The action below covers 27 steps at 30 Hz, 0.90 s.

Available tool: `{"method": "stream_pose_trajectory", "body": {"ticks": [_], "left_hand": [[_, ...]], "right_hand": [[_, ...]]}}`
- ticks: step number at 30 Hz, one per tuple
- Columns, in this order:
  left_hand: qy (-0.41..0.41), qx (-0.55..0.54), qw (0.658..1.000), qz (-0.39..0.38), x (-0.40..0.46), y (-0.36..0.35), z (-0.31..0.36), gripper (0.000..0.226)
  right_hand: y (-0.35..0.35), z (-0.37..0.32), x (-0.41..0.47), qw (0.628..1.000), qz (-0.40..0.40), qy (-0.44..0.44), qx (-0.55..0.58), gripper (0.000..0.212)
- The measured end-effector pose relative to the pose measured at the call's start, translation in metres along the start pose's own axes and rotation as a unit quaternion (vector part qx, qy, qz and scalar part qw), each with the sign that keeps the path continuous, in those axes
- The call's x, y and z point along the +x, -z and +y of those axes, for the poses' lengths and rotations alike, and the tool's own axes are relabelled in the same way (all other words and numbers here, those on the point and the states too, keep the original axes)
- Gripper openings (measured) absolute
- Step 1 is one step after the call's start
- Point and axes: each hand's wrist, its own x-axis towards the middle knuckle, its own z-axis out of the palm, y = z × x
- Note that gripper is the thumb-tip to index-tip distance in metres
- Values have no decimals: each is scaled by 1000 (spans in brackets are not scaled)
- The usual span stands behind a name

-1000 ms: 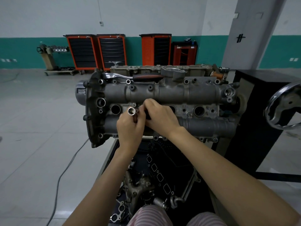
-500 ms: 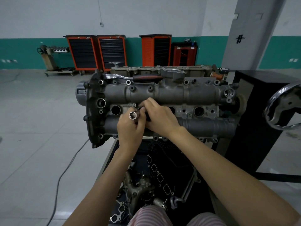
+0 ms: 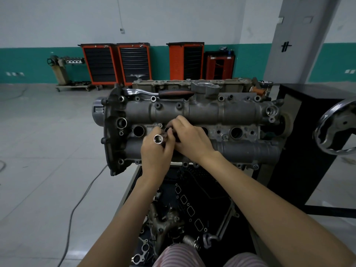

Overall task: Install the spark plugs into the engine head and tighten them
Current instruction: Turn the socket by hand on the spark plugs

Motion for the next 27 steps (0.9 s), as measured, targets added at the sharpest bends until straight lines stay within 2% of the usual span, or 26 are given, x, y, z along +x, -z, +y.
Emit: {"method": "stream_pose_trajectory", "body": {"ticks": [2,4,7,10,18,23,25,27], "left_hand": [[1,-6,1000,-1,-1,1,-1,21],[6,-17,1000,2,-1,1,-2,21],[8,-8,1000,-8,0,2,-1,35],[9,15,1000,-10,3,2,3,48],[32,23,999,-31,6,4,8,35],[-27,67,996,-60,12,17,12,37],[-65,64,995,-47,13,25,16,45],[-81,50,995,-28,14,32,21,42]], "right_hand": [[-2,2,1,1000,-20,-1,-12,31],[-2,2,1,1000,-16,17,-18,25],[-1,2,0,1000,0,14,2,14],[-1,3,1,999,27,-8,14,13],[-1,0,0,999,28,-11,20,16],[-4,4,0,998,-4,-17,59,17],[-6,6,0,997,-14,-20,69,22],[-7,8,-1,997,-14,-34,74,25]]}}
